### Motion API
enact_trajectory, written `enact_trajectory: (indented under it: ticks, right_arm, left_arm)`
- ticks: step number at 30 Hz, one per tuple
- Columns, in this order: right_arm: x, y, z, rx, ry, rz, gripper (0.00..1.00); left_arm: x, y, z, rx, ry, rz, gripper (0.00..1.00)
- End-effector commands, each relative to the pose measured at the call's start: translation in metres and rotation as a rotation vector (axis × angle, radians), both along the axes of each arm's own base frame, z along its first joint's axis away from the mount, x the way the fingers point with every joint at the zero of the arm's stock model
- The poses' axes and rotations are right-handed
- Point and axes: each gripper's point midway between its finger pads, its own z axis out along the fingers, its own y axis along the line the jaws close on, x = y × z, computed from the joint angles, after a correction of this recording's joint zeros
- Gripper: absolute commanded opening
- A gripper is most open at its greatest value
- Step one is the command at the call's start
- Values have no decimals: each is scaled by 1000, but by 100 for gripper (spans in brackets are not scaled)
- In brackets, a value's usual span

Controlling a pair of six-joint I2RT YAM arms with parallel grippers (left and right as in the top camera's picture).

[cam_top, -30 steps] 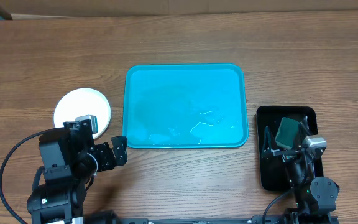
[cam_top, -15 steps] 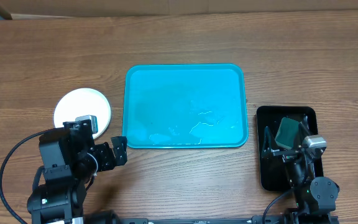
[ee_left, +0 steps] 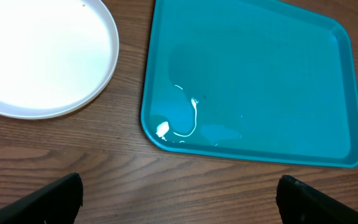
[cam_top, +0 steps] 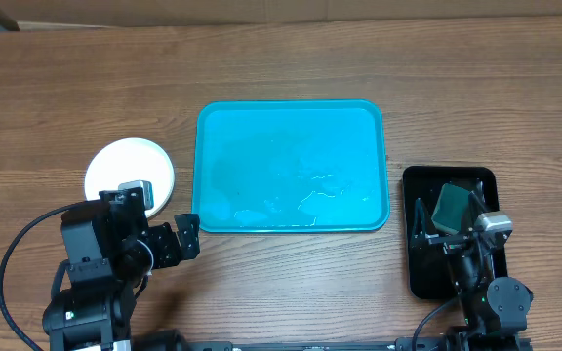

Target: Clean dirty plates on tray and stack at the side

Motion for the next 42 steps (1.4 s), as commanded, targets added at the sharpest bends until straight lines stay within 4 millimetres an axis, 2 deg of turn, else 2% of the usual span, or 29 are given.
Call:
enact_trajectory:
  ticks: [1,23,30,34,42]
  right_arm:
    - [1,-4,-1,-4,-8,-22,100]
    - [1,-4,-1,-4,-8,-22,100]
    - [1,-4,-1,-3,-8,-22,100]
    - [1,-4,-1,-4,-8,-22,100]
    - [1,-4,-1,-4,-8,-22,100]
  left_arm:
    - [0,-1,-2,-11,5,-1,100]
    - [-2,-1,2,-6,-18,-1,100]
    - [-11,-6,4,54,-49,-36,100]
    - [-8,-15,9,105,-154,-85,100]
    - [12,-27,16,137,-485,-116,100]
